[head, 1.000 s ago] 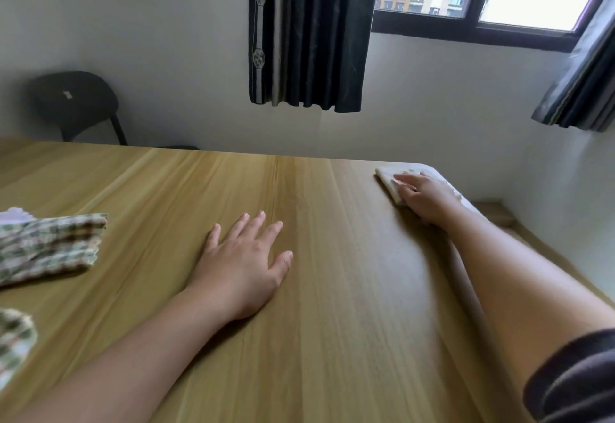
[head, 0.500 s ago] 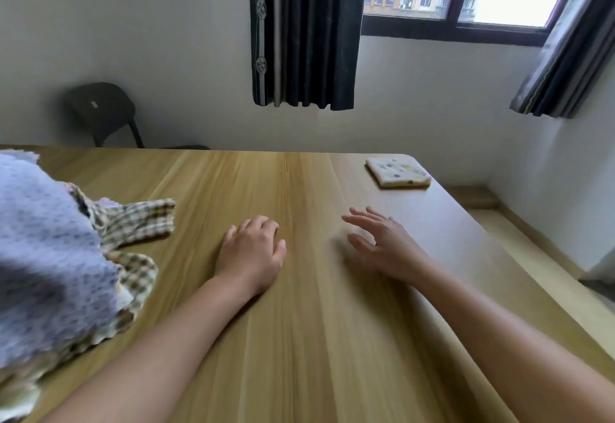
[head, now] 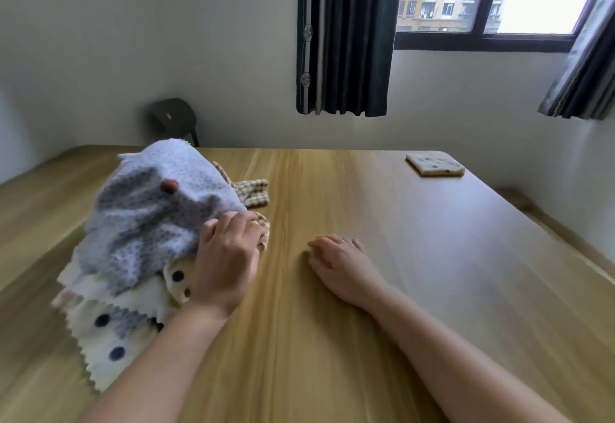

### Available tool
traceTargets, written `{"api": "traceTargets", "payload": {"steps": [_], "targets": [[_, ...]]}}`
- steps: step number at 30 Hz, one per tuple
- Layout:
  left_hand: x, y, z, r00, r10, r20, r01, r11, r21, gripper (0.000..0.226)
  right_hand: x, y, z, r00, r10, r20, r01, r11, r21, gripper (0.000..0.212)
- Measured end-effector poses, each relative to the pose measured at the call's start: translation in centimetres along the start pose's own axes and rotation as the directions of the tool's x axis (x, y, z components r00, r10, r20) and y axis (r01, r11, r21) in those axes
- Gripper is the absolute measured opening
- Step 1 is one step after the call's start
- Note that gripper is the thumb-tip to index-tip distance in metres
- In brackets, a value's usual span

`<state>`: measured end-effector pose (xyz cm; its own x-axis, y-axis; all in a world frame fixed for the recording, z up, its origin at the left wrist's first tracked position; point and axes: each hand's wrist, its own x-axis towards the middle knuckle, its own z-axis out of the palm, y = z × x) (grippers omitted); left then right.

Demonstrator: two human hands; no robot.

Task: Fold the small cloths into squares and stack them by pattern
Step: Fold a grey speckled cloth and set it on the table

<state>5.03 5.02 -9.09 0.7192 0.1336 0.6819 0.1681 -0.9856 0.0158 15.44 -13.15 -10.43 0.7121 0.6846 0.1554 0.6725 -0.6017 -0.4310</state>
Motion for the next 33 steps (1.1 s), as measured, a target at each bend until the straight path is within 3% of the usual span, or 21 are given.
{"api": "traceTargets", "payload": {"steps": [5, 7, 9, 12, 20, 25, 28, 32, 33], "targets": [[-1.5, -2.2, -1.7, 0.958, -0.257, -0.124, 0.252, 0.966, -0.053, 0.055, 1.5, -6.2, 2.1, 0.992, 0.063, -0.112, -0.018, 0.929, 0.371, 0.028], [-1.7, -2.6, -1.6, 0.938, -0.322, -0.126, 0.310, 0.945, -0.100, 0.046, 2.3, -8.1, 2.5, 0.982, 0.121, -0.145, -0.026, 0.846, 0.533, 0.021], [-1.7, -2.9, -1.5, 0.934, -0.316, -0.167, 0.300, 0.947, -0.115, 0.023, 3.1, -9.5, 2.6, 0.973, 0.177, -0.149, -0.039, 0.758, 0.651, 0.019], [-1.8, -3.0, -1.4, 0.934, -0.290, -0.207, 0.267, 0.954, -0.134, 0.024, 4.2, -10.8, 2.5, 0.968, 0.231, -0.095, -0.081, 0.648, 0.757, 0.026], [-1.5, -2.8, -2.1, 0.915, -0.174, -0.363, 0.117, 0.978, -0.174, 0.017, 5.2, -11.3, 1.3, 0.960, 0.272, 0.071, -0.166, 0.341, 0.925, 0.009], [-1.5, -2.5, -2.5, 0.922, -0.069, -0.381, -0.002, 0.983, -0.183, 0.022, 4.5, -11.3, 0.5, 0.949, 0.204, 0.239, -0.301, 0.379, 0.875, 0.026], [-1.8, -2.5, -2.1, 0.943, -0.078, -0.323, 0.037, 0.991, -0.132, 0.025, 4.4, -10.9, -0.6, 0.957, 0.259, 0.133, -0.210, 0.298, 0.931, 0.014], [-2.0, -3.1, -1.5, 0.949, -0.165, -0.268, 0.173, 0.985, 0.008, 0.037, 4.6, -10.2, -2.3, 0.959, 0.282, 0.037, -0.035, -0.015, 0.999, 0.022], [-2.0, -3.2, -1.6, 0.946, -0.199, -0.256, 0.212, 0.977, 0.025, 0.044, 4.6, -9.9, -2.7, 0.956, 0.294, 0.005, 0.010, -0.051, 0.999, 0.023]]}}
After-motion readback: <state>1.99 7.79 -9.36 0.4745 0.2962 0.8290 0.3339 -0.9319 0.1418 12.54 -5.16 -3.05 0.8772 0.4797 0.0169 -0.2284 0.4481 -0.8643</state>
